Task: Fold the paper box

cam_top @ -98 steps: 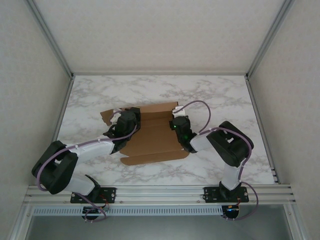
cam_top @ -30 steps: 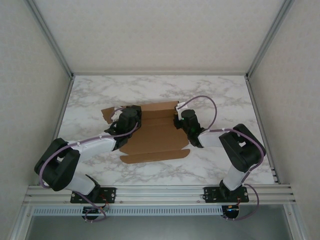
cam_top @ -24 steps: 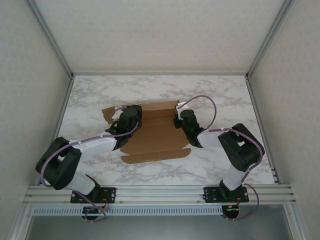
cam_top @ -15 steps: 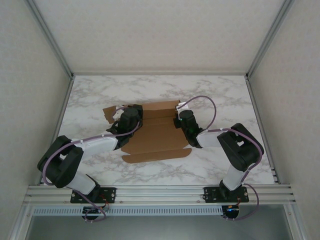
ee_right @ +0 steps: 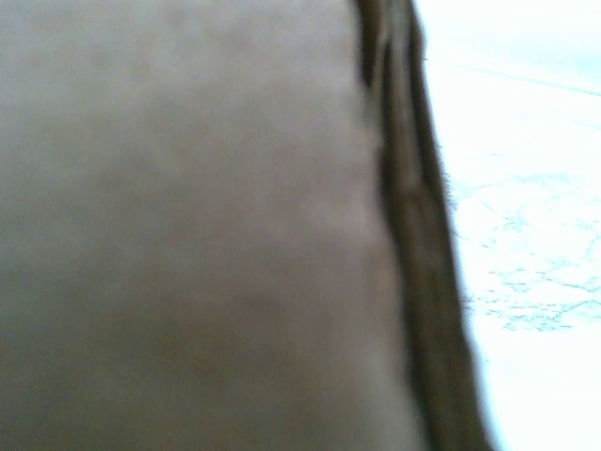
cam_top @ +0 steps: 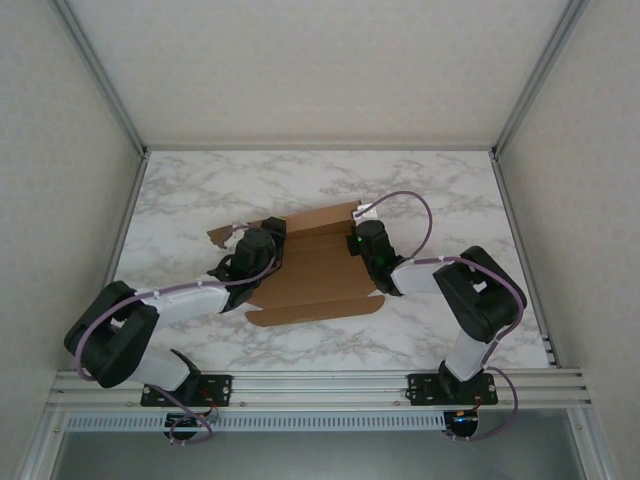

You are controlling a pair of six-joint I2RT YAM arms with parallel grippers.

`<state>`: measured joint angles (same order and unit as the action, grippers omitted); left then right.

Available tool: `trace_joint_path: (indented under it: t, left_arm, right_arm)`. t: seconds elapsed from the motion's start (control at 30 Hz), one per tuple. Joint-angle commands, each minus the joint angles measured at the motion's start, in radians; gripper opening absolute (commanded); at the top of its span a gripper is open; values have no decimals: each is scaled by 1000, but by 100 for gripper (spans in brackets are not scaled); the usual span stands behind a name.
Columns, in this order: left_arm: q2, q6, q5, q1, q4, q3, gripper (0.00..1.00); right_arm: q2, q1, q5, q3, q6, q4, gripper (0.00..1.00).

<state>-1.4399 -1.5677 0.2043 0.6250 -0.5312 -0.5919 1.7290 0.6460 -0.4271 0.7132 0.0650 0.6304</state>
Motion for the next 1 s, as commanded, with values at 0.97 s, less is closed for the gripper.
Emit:
trace_joint_path:
  t: [0.97]
  left_arm:
    - [510,853,-495,-154,884,-232,67]
  right_arm:
    - [-112,-76,3,-74,40,-67,0]
